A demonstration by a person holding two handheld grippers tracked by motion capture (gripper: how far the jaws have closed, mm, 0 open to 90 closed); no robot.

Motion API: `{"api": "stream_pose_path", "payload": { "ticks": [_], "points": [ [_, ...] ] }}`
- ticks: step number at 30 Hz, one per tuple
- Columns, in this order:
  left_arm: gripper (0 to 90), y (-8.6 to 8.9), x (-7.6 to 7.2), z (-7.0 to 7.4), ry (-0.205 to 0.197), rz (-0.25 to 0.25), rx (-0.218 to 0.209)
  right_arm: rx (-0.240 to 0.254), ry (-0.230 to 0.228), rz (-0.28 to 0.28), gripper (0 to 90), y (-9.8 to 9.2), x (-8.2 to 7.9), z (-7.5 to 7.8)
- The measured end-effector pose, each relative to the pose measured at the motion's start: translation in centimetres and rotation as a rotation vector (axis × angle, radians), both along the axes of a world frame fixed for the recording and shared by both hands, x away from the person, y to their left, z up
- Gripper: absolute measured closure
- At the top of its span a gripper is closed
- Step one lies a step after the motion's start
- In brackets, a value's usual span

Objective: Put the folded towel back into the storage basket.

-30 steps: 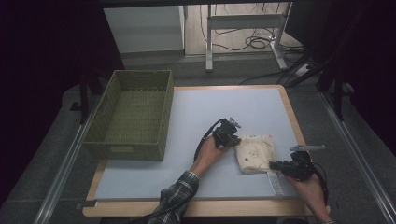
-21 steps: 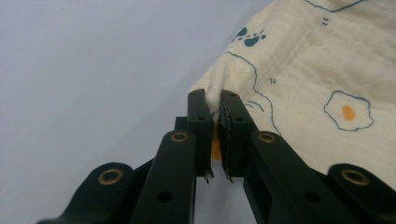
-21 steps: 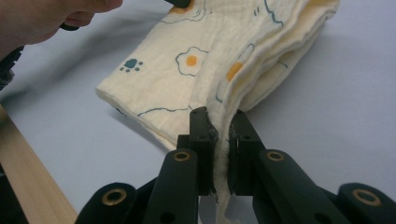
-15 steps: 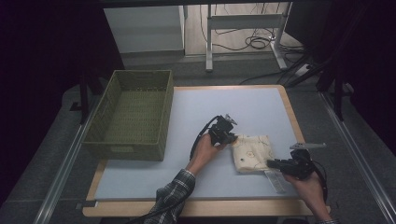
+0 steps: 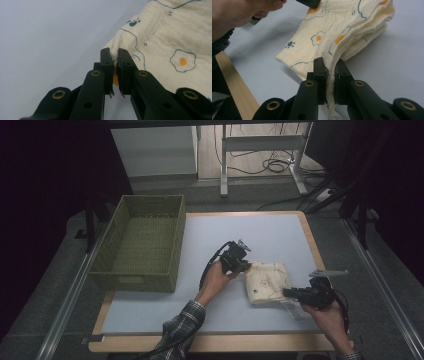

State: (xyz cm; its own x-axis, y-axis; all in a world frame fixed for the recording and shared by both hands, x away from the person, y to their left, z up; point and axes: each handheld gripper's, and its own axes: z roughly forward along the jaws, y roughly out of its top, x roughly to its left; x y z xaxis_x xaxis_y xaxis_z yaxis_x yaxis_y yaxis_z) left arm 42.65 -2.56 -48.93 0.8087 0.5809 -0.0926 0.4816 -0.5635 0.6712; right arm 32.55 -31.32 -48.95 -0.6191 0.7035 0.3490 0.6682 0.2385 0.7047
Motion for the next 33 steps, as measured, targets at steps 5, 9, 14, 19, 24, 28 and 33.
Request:
{"api": "stream_pose_path", "payload": {
  "ticks": [5, 9, 14, 19, 24, 28, 33],
  "points": [
    [84.3, 0.5, -0.1, 0.6, -0.005, 0.005, 0.0, 0.013, -0.004, 0.011, 82.3, 0.4, 0.1, 0.3],
    [84.2, 0.9, -0.1, 1.1, -0.004, 0.012, 0.0, 0.027, -0.006, 0.018, 82.3, 0.7, 0.2, 0.7],
    [84.1, 1.7, -0.2, 1.9, -0.01, 0.017, 0.002, 0.054, -0.003, 0.026, 82.3, 1.0, 0.5, 1.2],
    [84.1, 2.6, -0.2, 2.9, -0.014, 0.025, 0.013, 0.073, -0.007, 0.039, 82.3, 1.6, 0.7, 1.7],
    [84.2, 3.5, -0.3, 4.1, -0.023, 0.038, 0.037, 0.087, -0.008, 0.06, 82.3, 2.5, 1.0, 2.4],
    [84.8, 4.3, -0.4, 4.9, -0.022, 0.054, 0.056, 0.094, -0.009, 0.078, 82.3, 3.2, 1.3, 2.8],
    [85.8, 5.2, -0.6, 6.2, -0.029, 0.069, 0.079, 0.101, -0.014, 0.095, 82.3, 4.2, 1.8, 3.4]
  ]
}}
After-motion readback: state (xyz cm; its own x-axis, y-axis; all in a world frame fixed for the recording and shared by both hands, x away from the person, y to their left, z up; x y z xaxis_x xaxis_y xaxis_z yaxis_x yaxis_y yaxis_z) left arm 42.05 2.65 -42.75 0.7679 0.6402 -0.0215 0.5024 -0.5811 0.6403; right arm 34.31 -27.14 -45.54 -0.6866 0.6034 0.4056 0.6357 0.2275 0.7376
